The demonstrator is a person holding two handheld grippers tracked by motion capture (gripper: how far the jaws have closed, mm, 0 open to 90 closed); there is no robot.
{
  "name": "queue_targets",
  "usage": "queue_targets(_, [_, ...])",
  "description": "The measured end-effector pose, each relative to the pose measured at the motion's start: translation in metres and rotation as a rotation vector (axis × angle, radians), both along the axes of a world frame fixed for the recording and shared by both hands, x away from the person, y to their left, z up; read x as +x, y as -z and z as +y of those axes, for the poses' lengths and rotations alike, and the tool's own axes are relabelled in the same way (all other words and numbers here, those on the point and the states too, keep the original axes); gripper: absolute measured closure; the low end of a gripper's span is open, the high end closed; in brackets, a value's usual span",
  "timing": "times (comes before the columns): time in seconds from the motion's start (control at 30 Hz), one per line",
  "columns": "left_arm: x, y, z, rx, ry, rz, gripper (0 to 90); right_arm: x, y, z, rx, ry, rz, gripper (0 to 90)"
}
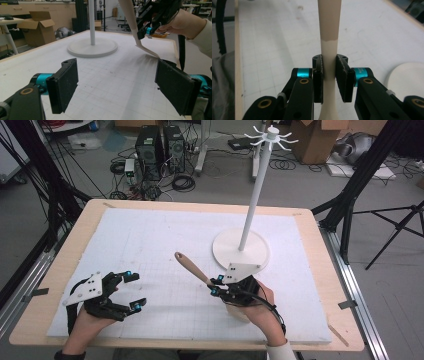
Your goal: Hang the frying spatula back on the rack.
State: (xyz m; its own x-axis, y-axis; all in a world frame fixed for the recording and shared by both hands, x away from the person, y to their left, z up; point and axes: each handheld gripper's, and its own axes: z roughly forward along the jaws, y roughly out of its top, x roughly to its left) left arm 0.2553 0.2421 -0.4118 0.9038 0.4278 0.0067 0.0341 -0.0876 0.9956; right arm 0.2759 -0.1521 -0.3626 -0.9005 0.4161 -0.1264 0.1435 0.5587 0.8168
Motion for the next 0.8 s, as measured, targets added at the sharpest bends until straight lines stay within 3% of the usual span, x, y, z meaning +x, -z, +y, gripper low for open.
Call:
queue_targets(0.4, [-0.005, -0.013, -0.005, -0.010, -0.028, -0.018, 19.2, -0.021, -0.012, -0.004, 0.155, 0.067, -0.110, 77.4])
queue_targets(0.53, [-0.007, -0.019, -0.010, -0.004, -0.038, -0.030, 19.7, -0.023, -0.014, -0.005, 0.184, 0.081, -0.122, 77.4])
queue_targets(0.7, [-0.009, -0.026, -0.019, -0.031, -0.048, -0.030, 19.9, -0.023, -0.016, -0.005, 0.197, 0.087, -0.129, 77.4])
queue_targets(0.8, [-0.010, -0.033, -0.026, -0.016, -0.048, -0.039, 19.9, -0.023, -0.017, -0.005, 0.204, 0.090, -0.129, 77.4])
